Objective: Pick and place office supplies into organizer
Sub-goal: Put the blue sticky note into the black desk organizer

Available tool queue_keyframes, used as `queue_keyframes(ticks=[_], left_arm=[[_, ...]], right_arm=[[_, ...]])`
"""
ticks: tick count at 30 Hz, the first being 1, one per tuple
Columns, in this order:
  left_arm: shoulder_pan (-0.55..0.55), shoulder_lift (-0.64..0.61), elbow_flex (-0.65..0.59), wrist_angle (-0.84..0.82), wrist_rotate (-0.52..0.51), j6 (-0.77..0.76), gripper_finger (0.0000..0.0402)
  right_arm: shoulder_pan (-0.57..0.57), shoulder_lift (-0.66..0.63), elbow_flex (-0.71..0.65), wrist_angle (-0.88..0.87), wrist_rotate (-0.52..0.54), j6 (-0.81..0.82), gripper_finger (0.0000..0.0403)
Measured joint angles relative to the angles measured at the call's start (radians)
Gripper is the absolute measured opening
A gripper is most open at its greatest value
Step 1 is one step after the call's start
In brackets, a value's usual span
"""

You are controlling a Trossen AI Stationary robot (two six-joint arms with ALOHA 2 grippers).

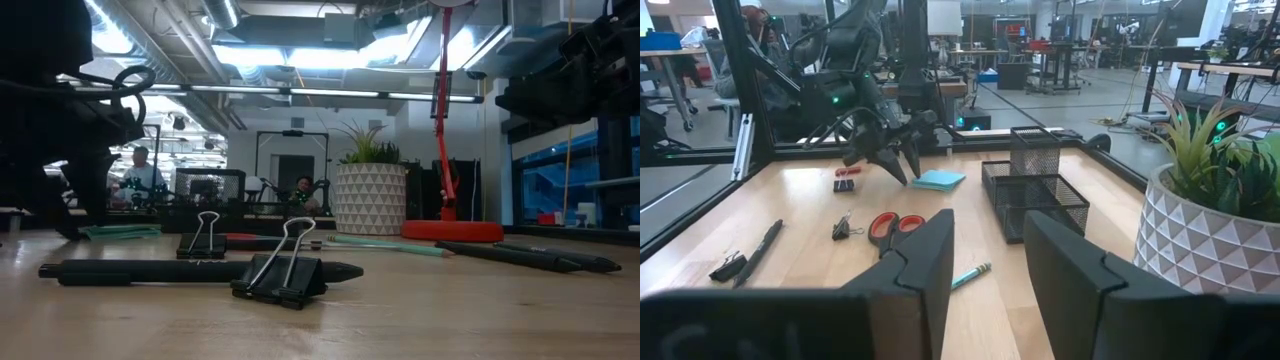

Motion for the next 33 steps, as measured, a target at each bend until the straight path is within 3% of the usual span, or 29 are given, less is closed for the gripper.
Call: queue_keyframes(ticks=[27, 33], left_arm=[[0.002, 0.044, -0.006, -0.059, -0.084, -0.12, 0.0134], [0.002, 0.044, -0.006, -0.062, -0.086, -0.12, 0.0134]], right_arm=[[0.0, 0.0, 0.0, 0.0, 0.0, 0.002, 0.0127], [0.0, 0.0, 0.0, 0.0, 0.003, 0.188, 0.0127]])
